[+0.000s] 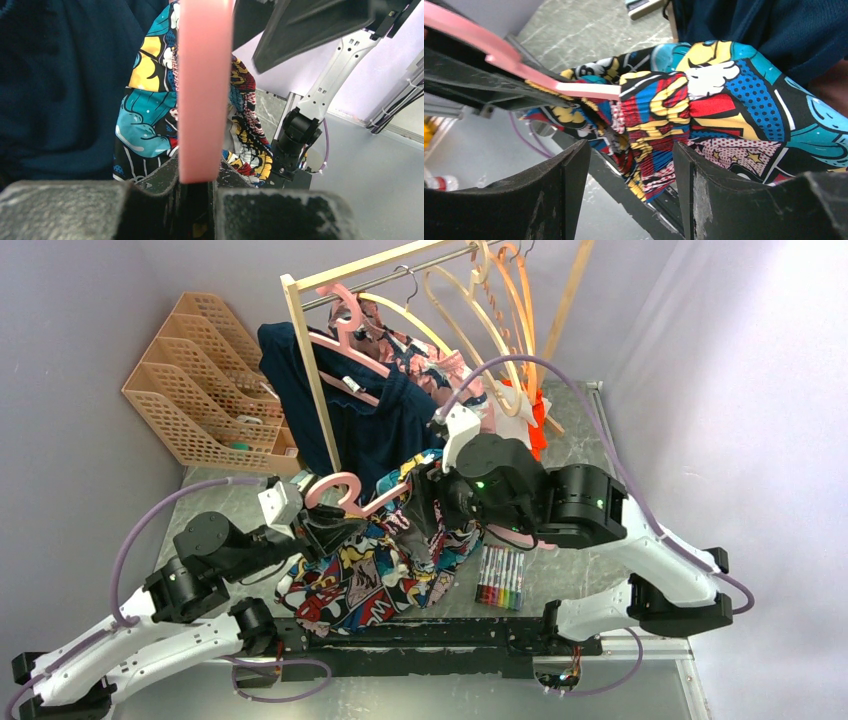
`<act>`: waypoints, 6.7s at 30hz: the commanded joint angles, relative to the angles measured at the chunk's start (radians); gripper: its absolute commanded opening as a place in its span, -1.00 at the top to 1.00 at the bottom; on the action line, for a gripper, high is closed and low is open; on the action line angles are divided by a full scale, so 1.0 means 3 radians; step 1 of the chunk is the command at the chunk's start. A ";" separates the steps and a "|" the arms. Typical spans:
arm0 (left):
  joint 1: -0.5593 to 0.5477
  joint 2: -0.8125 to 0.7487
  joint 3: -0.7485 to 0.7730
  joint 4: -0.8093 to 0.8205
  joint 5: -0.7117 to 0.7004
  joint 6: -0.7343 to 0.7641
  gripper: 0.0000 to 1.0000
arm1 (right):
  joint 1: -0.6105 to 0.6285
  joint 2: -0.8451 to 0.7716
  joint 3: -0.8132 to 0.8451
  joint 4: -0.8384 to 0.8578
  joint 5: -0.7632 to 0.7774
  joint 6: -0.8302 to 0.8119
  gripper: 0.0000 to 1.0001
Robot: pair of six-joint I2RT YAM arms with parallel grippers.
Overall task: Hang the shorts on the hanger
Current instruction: Adjust the shorts on the hanger.
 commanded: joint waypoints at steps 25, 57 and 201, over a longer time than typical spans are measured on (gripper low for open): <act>-0.0009 0.0215 0.0246 0.0308 0.0186 -0.0013 0.86 | 0.0005 0.0175 0.0258 0.0390 -0.0923 -0.0097 1.00; -0.0010 0.0070 -0.0039 0.0711 0.0779 -0.0142 0.86 | 0.0004 -0.0150 0.0542 0.0376 -0.1136 -0.0788 -0.35; -0.0010 0.1663 0.2157 -0.1554 0.1749 0.0772 0.11 | 0.0004 -0.0768 -0.0680 0.1806 -0.1584 -0.1209 1.00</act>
